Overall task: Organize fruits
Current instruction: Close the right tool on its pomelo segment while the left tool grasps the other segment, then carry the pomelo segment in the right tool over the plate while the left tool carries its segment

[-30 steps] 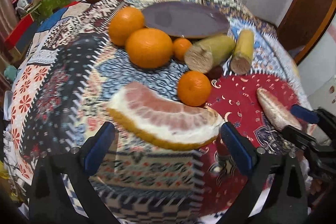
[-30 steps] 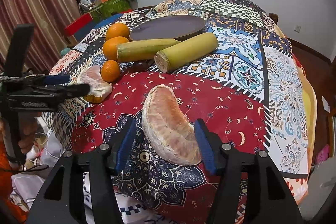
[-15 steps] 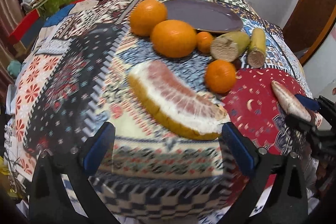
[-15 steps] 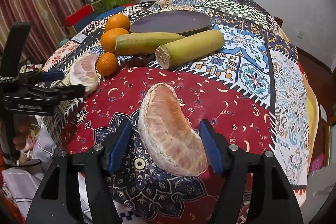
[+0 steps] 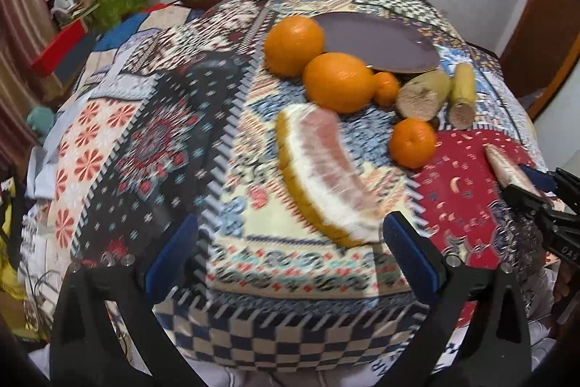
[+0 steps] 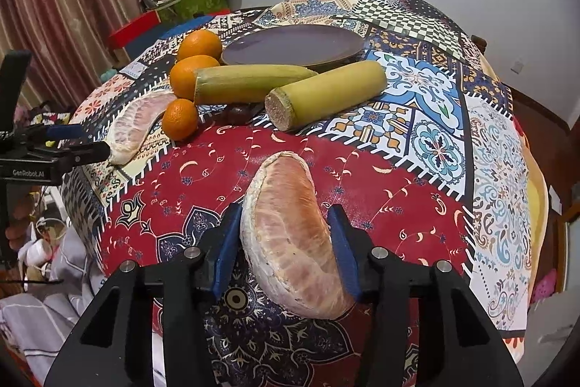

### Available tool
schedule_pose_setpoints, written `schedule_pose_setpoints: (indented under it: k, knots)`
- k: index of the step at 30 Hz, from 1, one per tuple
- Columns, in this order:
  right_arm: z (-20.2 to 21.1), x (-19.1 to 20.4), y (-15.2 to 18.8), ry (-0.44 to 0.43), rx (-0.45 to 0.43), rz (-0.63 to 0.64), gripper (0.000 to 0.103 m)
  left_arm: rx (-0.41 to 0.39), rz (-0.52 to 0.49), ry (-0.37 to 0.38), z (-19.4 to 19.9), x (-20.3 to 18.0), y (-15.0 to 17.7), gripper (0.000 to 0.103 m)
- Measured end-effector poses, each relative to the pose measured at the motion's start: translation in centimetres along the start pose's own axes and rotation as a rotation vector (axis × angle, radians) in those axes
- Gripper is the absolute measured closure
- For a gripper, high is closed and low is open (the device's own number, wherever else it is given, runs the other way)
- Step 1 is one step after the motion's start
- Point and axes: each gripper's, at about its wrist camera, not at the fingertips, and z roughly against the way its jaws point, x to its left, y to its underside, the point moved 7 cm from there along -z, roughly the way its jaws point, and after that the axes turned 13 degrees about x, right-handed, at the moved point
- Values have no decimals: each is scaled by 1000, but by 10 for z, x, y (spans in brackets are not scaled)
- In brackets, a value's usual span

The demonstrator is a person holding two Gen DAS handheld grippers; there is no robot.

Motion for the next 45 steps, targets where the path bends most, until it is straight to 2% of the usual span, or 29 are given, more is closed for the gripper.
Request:
schedule_pose_setpoints:
  k: [4,5,8,10,16,19,22,25,33,40,45]
  knots:
    - [3,1,-1,-1,-11,-6,60,-3,-8,6,-7,-9,-12,0]
    - [4,1,-1,-4,-14,-8,60,-1,-5,8,-10,-10,-15,3]
    - [7,1,-1,-6,-23,-13,60,38,6,27,-23,-12,-21,21]
    - [8,1,-1,-4,-25,-14,61,54,19,28,-31,-11,-25,22]
    - [8,-1,-4,-17,-29,-23,61,15,28,8,-39,-9,-36,25]
    - [8,-2,-7,-16,-34,-24,61,3,26,-2,-41,-9,-43,34]
    - [11,-3,-12,-18,-47,-30,61,-2,5,-4,-41,-11,-44,47]
    - [17,-4,-16,-16,-66,-32,61,-3,-4,-11,-40,-12,-44,49]
    - [30,-7,-32,-11,-116,-41,61,4,27,45,-27,-5,-37,51]
    - [40,-6,-49,-7,-161,-41,61,-72,7,40,2,-10,-43,51]
    - [48,-4,-64,6,-195,-26,61,-131,-20,69,25,-20,-59,51]
